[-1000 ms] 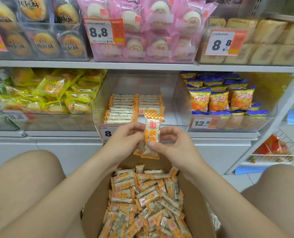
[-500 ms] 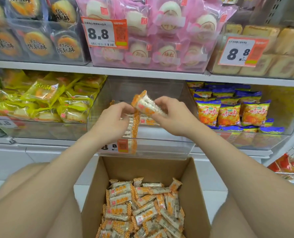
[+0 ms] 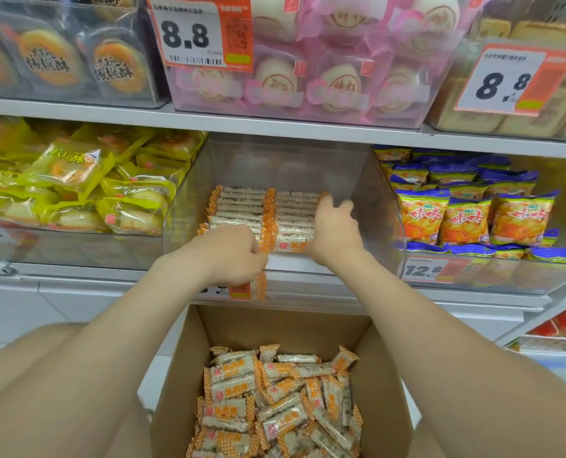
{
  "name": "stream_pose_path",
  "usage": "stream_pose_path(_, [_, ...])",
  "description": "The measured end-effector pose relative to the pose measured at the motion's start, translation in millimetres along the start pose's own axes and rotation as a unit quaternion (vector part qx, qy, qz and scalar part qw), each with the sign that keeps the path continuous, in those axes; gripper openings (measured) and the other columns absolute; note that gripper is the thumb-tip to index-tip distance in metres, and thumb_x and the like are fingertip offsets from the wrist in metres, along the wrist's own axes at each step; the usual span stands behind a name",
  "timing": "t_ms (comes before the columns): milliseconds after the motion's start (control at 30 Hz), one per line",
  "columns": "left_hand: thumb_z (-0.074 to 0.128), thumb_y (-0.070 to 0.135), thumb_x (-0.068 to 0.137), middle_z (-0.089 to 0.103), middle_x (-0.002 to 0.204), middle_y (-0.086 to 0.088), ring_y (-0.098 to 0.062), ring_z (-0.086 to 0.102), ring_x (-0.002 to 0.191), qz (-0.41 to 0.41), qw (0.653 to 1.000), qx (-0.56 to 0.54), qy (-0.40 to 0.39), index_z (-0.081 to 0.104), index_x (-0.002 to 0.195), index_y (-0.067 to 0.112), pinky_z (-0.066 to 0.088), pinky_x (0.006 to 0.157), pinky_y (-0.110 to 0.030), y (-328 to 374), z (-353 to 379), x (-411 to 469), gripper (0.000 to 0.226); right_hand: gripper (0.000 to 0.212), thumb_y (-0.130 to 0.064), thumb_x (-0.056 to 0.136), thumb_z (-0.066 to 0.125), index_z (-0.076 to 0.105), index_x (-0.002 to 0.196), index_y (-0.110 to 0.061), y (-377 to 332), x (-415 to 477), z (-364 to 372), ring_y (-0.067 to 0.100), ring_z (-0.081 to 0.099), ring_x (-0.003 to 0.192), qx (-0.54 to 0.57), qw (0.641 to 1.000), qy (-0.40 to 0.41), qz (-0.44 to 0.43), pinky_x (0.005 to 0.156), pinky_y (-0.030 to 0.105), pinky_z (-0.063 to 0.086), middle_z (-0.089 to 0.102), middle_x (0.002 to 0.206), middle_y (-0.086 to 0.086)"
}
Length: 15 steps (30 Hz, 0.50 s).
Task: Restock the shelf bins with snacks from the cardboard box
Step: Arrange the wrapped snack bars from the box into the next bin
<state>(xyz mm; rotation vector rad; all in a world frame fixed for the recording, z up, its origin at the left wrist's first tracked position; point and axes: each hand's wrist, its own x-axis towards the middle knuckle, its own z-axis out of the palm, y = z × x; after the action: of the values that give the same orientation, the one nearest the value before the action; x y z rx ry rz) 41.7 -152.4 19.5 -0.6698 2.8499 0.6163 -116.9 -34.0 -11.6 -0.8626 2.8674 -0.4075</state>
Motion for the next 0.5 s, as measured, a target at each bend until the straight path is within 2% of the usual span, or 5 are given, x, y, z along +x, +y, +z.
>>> stream_pose_path(100, [0.045,0.026,0.089,0.046,0.053,0.001,-0.025,0.047,0.057,0.006,1.0,0.015,0.022,0.045,0.057,0.017,0.051,0.059,-0.039,-2.1,2.6,0.9,0.033,0.099,-0.01,0.088,0.079,0.009,0.159,0.001,-0.5,1.4,1.0,0.044,0.057,0.118,0.043,0.999,-0.033,-0.001,0.083,0.034,0.043,0.037,0.142,0.028])
stream_pose_path(167, [0.044,0.026,0.09,0.049,0.054,0.001,-0.025,0.05,0.058,0.013,0.999,0.014,0.036,0.047,0.059,0.017,0.055,0.061,-0.041,0.4,3.0,-0.2,0.033,0.1,-0.014,0.089,0.078,0.008,0.159,0.002,-1.1,2.3,0.9,0.042,0.054,0.123,0.068,0.996,-0.051,0.001,0.082,0.033,0.041,0.038,0.143,0.028])
stream_pose_path(333, [0.041,0.03,0.092,0.066,0.066,0.0,-0.027,0.066,0.073,0.011,0.999,0.017,0.048,0.06,0.068,0.017,0.059,0.07,-0.043,3.7,5.8,-0.7,0.033,0.061,-0.009,0.089,0.069,0.036,0.138,0.002,0.0,1.7,-5.9,0.035,0.06,0.111,0.107,0.991,-0.049,0.055,0.066,0.031,0.044,0.052,0.129,0.021])
stream_pose_path(433, [0.043,0.029,0.097,0.069,0.07,-0.001,-0.027,0.067,0.074,0.009,0.999,0.008,0.047,0.067,0.074,0.018,0.06,0.071,-0.044,6.4,6.0,-0.4,0.035,0.029,-0.011,0.088,0.07,0.049,0.108,-0.005,2.3,2.7,-4.4,0.02,0.055,0.077,0.105,0.992,-0.055,0.033,0.048,0.028,0.037,0.055,0.107,0.012])
stream_pose_path(500, [0.043,0.03,0.099,0.07,0.071,-0.001,-0.026,0.067,0.074,0.012,0.999,0.006,0.051,0.069,0.077,0.019,0.06,0.072,-0.044,6.2,7.2,-0.6,0.036,0.027,-0.012,0.087,0.072,0.048,0.099,-0.008,3.4,2.5,-2.1,0.017,0.049,0.069,0.097,0.993,-0.054,0.03,0.046,0.028,0.035,0.053,0.101,0.009])
